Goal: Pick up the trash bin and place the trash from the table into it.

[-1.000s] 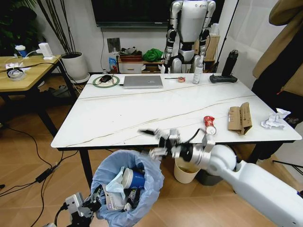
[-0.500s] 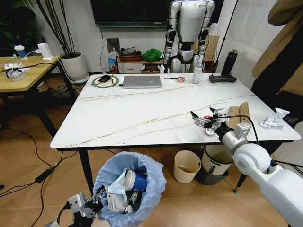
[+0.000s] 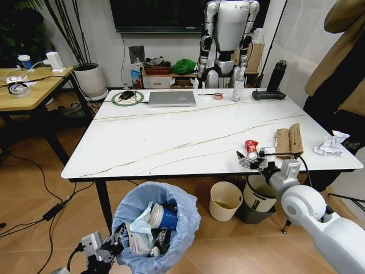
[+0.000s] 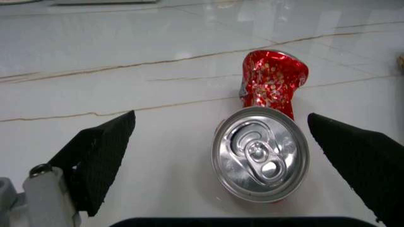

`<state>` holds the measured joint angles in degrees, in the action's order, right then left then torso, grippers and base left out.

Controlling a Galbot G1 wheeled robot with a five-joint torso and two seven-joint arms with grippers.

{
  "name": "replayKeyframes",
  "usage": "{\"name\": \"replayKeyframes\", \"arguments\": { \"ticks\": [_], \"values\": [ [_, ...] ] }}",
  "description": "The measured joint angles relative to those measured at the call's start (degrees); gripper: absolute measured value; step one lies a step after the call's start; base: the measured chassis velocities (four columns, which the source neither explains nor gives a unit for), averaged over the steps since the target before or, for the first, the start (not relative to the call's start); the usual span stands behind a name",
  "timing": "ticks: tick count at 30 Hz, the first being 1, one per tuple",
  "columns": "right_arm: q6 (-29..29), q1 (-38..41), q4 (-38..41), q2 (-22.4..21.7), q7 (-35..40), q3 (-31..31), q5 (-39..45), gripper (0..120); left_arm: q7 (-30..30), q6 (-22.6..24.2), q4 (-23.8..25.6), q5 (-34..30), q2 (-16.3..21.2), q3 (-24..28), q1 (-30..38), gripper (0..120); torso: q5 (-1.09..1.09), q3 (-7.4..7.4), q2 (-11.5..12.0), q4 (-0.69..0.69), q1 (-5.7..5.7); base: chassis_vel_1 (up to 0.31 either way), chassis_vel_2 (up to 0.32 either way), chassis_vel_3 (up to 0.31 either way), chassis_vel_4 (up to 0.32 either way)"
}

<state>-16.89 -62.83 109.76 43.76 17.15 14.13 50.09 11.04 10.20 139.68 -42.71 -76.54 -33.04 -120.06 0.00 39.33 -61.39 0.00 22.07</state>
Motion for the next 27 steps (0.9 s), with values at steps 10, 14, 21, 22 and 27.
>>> {"name": "replayKeyframes", "arguments": {
  "ticks": [10,14,21,22,27],
  "values": [
    [1.1,0.6,-3.2,0.4,-1.3,0.0,-0.1,72,0.0,0.0,0.1,-0.3,-0.1,-0.2,0.0,0,0.01,0.0,0.0,0.0,0.0,0.0,0.0,0.0,0.0],
    [1.2,0.6,-3.5,0.3,-1.5,0.0,-0.1,60,0.0,0.0,0.1,-0.3,-0.1,-0.3,0.0,0,0.01,0.0,0.0,0.0,0.0,0.0,0.0,0.0,0.0],
    [1.3,0.4,-3.5,0.2,-1.8,0.0,-0.4,45,0.0,0.0,0.1,-0.3,-0.3,-0.4,0.0,0,0.0,0.0,0.0,0.0,0.0,0.0,0.0,0.0,0.0],
    [1.4,0.3,-3.5,0.1,-1.9,0.0,-0.7,45,0.0,0.0,0.2,-0.3,-0.3,-0.4,0.0,0,0.0,0.0,0.0,0.0,0.0,0.0,0.0,0.0,0.0],
    [3.2,0.2,-3.4,0.1,-2.9,-0.1,-1.0,45,0.0,0.0,0.2,-0.3,-0.4,-0.3,0.1,0,0.02,0.0,0.0,-0.01,0.0,0.0,0.0,0.0,0.0]
  ]
}}
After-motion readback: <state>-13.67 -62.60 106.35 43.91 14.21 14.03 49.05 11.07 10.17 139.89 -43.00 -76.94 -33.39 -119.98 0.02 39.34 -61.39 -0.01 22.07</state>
